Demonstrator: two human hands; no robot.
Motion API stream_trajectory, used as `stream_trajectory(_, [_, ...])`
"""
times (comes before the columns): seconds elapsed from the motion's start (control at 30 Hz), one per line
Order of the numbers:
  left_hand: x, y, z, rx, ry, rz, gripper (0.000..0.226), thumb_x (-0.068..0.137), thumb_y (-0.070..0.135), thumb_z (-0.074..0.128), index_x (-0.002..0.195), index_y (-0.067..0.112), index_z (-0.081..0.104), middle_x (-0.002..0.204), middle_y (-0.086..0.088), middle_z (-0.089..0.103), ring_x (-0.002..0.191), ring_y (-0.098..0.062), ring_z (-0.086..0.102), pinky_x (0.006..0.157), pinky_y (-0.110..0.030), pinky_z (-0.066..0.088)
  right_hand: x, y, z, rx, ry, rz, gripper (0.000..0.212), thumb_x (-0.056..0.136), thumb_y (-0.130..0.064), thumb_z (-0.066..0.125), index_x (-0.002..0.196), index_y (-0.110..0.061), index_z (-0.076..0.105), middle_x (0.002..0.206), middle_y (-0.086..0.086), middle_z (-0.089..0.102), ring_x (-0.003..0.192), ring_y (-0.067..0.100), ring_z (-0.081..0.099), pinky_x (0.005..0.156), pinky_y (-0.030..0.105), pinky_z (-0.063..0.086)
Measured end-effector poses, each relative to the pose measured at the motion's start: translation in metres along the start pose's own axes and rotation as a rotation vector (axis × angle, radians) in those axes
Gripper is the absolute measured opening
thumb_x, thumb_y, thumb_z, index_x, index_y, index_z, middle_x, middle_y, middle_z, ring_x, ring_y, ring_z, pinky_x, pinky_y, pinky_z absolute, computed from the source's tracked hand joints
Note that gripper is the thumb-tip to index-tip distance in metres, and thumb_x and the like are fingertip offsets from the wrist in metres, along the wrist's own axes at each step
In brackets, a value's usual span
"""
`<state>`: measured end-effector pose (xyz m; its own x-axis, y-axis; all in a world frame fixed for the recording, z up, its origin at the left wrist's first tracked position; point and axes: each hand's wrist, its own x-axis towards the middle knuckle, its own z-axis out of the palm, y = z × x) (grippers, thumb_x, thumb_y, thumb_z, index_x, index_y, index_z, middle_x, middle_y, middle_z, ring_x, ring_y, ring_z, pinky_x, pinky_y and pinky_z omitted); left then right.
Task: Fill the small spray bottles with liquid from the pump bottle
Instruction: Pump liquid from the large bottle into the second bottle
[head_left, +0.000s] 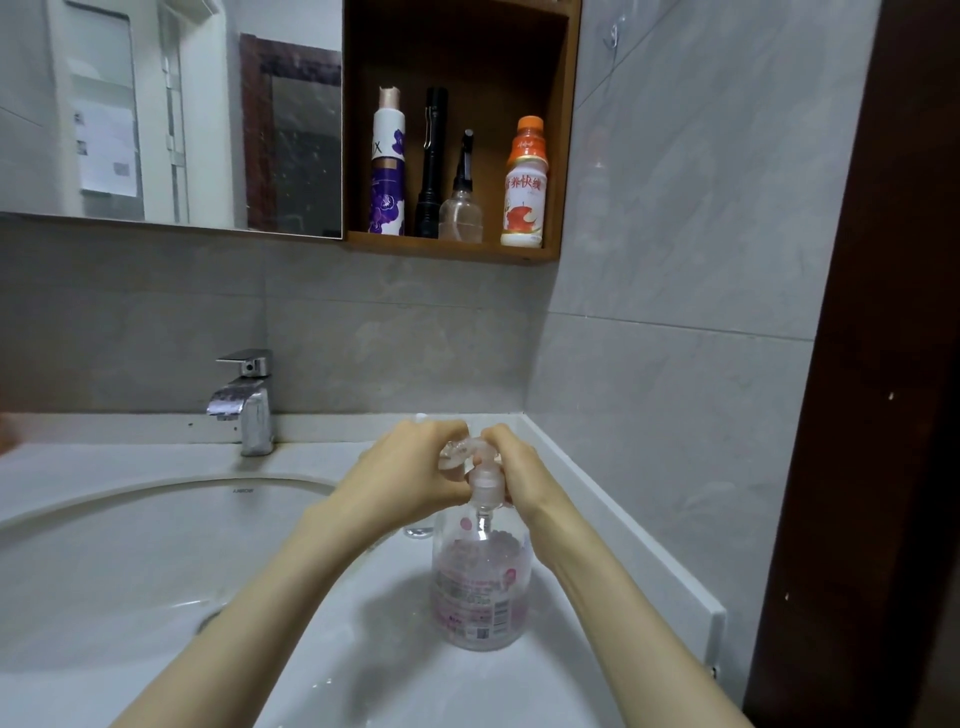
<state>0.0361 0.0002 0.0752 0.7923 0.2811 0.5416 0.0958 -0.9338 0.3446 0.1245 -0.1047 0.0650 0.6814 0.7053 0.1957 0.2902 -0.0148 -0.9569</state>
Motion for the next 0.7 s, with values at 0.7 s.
stream_trajectory(0.7, [0.004, 0.004, -0.005, 0.022, -0.013, 0.016, 0.017, 0.07, 0.025, 0.065, 0.069, 0.015, 0.05, 0.067, -0.001, 0.057, 0.061, -0.015, 0.048, 0.056, -0.034, 0.039, 0.017, -0.014, 0.004, 0.028, -0.023, 0.132, 0.031, 0.095, -0.023, 0.028, 0.093, -0.013, 0.058, 0.092, 0.007, 0.059, 0.064, 0.013, 0.046, 0.055, 0.025, 0.034])
